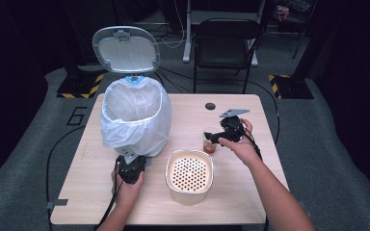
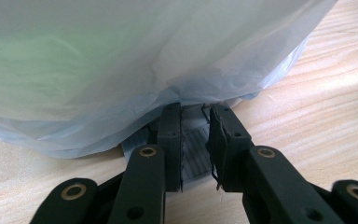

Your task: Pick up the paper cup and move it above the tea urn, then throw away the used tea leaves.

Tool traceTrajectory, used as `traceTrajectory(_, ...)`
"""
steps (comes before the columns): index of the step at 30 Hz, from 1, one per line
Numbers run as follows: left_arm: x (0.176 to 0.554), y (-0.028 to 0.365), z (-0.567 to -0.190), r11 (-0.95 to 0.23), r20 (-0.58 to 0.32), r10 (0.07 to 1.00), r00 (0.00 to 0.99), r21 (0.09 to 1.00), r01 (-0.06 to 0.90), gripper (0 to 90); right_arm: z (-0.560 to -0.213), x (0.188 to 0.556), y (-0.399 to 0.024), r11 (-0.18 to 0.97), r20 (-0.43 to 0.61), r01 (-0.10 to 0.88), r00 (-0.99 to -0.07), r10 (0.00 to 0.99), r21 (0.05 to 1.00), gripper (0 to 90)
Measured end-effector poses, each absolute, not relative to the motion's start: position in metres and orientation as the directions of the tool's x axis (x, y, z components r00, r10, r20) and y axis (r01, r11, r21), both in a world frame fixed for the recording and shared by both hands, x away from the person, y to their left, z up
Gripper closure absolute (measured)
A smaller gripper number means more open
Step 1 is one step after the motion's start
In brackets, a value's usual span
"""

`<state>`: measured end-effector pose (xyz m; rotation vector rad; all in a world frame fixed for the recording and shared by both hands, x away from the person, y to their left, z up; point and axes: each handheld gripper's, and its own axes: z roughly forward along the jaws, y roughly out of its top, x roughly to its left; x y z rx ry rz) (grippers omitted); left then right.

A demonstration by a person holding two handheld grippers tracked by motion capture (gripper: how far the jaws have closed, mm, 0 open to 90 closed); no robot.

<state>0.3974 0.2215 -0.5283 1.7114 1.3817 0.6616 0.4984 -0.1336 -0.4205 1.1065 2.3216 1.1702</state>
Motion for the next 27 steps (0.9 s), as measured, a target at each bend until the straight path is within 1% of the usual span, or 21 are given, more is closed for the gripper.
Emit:
traceTrajectory(4,0.398,0.221,-0.529,-0.054,-0.097,0.962,0.255,0.849,0.526,74.9,-0.423,0.497,-0.133,0.373,0.055,0.492,-0.657,0.752,0.786,8.5)
traceTrajectory(5,0.398,0.221,-0.529,-0.054,-0.098,0.962,0.256,0.848,0.527,74.9,-0.424,0.496,-0.133,0.377,0.046,0.478,-0.664,0.746,0.794,7.7)
traceTrajectory(6,0.397,0.222,-0.528,-0.061,-0.094,0.961,0.260,0.845,0.531,74.9,-0.425,0.495,-0.132,0.383,0.038,0.468,-0.671,0.740,0.796,5.1)
traceTrajectory(13,0.397,0.221,-0.529,-0.056,-0.097,0.962,0.257,0.847,0.528,74.8,-0.430,0.496,-0.126,0.398,0.042,0.478,-0.679,0.733,0.783,3.9)
traceTrajectory(16,0.397,0.221,-0.529,-0.054,-0.098,0.962,0.256,0.848,0.528,74.9,-0.436,0.497,-0.122,0.420,0.024,0.483,-0.678,0.735,0.768,6.3)
traceTrajectory(22,0.397,0.221,-0.529,-0.055,-0.097,0.962,0.257,0.848,0.527,74.8,-0.447,0.498,-0.121,0.413,0.024,0.495,-0.662,0.749,0.765,8.9)
traceTrajectory(24,0.397,0.221,-0.529,-0.056,-0.096,0.961,0.257,0.848,0.528,74.8,-0.454,0.500,-0.122,0.419,0.024,0.501,-0.662,0.749,0.758,12.5)
traceTrajectory(27,0.397,0.221,-0.529,-0.056,-0.097,0.961,0.257,0.848,0.528,74.8,-0.457,0.500,-0.122,0.419,0.023,0.502,-0.661,0.750,0.757,13.8)
